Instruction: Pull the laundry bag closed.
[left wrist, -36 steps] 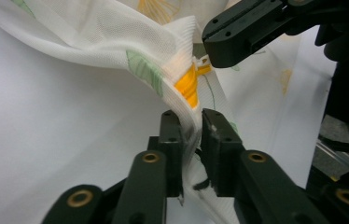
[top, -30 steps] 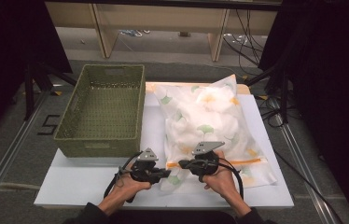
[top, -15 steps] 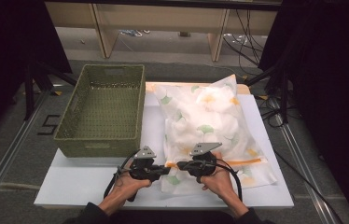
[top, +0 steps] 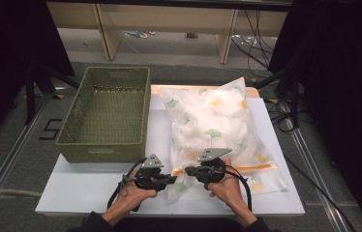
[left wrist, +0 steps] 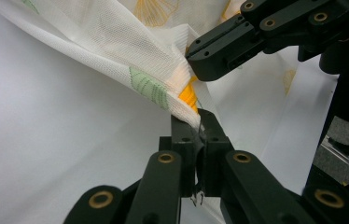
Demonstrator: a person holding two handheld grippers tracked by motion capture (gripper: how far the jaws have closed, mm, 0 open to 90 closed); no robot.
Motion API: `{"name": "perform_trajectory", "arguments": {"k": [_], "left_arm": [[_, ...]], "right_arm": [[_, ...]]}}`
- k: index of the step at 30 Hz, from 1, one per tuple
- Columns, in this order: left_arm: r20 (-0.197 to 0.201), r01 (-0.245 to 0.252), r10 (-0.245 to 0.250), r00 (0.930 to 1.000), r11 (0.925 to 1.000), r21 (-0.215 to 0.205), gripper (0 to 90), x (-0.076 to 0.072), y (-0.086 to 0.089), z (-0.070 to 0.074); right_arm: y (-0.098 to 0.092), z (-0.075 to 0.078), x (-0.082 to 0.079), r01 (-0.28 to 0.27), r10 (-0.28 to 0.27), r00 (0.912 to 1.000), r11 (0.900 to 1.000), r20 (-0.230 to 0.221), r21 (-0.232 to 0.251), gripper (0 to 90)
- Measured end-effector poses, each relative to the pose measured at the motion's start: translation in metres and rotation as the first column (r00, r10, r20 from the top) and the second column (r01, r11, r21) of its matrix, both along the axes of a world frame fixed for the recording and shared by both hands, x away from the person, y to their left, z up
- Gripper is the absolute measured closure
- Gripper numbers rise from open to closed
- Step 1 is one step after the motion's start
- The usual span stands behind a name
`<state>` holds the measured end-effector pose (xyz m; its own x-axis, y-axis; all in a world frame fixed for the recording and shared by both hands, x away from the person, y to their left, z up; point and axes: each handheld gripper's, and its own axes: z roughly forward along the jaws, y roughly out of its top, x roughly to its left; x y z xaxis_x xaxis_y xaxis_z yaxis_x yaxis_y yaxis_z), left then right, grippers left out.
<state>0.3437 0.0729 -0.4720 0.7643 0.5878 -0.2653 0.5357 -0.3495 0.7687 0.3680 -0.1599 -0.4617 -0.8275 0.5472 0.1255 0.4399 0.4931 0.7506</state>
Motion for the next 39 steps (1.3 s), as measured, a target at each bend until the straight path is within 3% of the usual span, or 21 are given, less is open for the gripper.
{"name": "perform_trajectory", "arguments": {"k": [4,8,11,19,23,24,25,26,27,28,29,32,34,36,39], "left_arm": [[0.0,-0.008,0.008,1.0,0.9999,-0.007,86.3,0.0,0.0,0.0],[-0.014,-0.014,0.014,0.9998,0.9997,-0.022,86.2,0.001,0.002,0.001],[-0.005,-0.003,0.003,1.0,1.0,-0.006,86.3,-0.001,-0.001,0.001],[-0.001,-0.003,0.003,1.0,1.0,-0.008,86.4,-0.002,-0.001,0.0],[0.004,0.006,-0.006,1.0,1.0,0.002,86.4,-0.002,0.0,0.002],[-0.002,0.004,-0.004,1.0,1.0,-0.006,86.5,-0.004,0.001,0.002],[0.009,-0.002,0.002,1.0,1.0,-0.008,86.5,-0.005,0.004,0.002],[0.009,-0.002,0.002,1.0,1.0,-0.008,86.4,-0.005,0.004,0.002],[-0.004,-0.019,0.019,0.9998,0.9998,-0.001,86.4,0.0,0.004,0.0],[0.0,-0.023,0.023,0.9997,0.9997,-0.001,86.3,0.005,0.005,-0.002],[-0.012,-0.025,0.026,0.9996,0.9997,0.007,86.1,0.007,0.006,-0.003],[-0.021,-0.007,0.007,0.9998,1.0,-0.003,85.7,0.005,0.007,-0.004],[-0.018,-0.006,0.006,0.9998,1.0,-0.007,84.7,0.005,0.008,-0.003],[-0.019,-0.001,0.001,0.9998,1.0,0.0,83.9,0.006,0.008,-0.004],[-0.016,0.002,-0.002,0.9999,1.0,0.001,82.5,0.005,0.008,-0.003]], "right_arm": [[0.0,-0.001,0.0,-0.001,0.001,1.0,1.0,0.0,-0.004,90.0],[-0.003,0.001,0.0,0.01,-0.009,0.9995,0.999,-0.031,0.042,90.0],[-0.001,0.002,-0.001,0.005,-0.005,0.9999,1.0,0.01,0.009,90.0],[-0.002,-0.002,-0.001,0.024,-0.024,0.9997,0.999,0.001,0.024,90.0],[-0.002,-0.002,-0.001,0.02,-0.02,0.9998,1.0,0.007,0.012,90.0],[-0.009,-0.001,0.002,0.087,-0.083,0.9947,0.995,0.06,-0.056,90.0],[-0.019,-0.002,0.008,0.085,-0.085,0.9964,0.996,0.003,-0.002,90.0],[-0.019,-0.002,0.008,0.085,-0.085,0.9964,0.996,0.003,-0.002,90.0],[-0.026,-0.001,0.007,0.094,-0.084,0.9925,0.989,-0.089,0.11,90.0],[-0.029,0.003,0.006,0.078,-0.073,0.9965,0.989,-0.041,0.125,90.0],[-0.026,0.011,0.003,0.087,-0.086,0.9962,0.992,-0.013,0.088,90.0],[-0.027,0.009,0.005,0.072,-0.072,0.9974,0.995,-0.003,0.076,90.0],[-0.028,0.008,0.003,0.077,-0.074,0.9963,0.994,-0.044,0.078,90.0],[-0.026,0.008,0.003,0.047,-0.045,0.9987,0.996,-0.022,0.082,90.0],[-0.021,0.004,0.002,0.031,-0.026,0.9973,0.997,-0.069,0.071,90.0]]}}
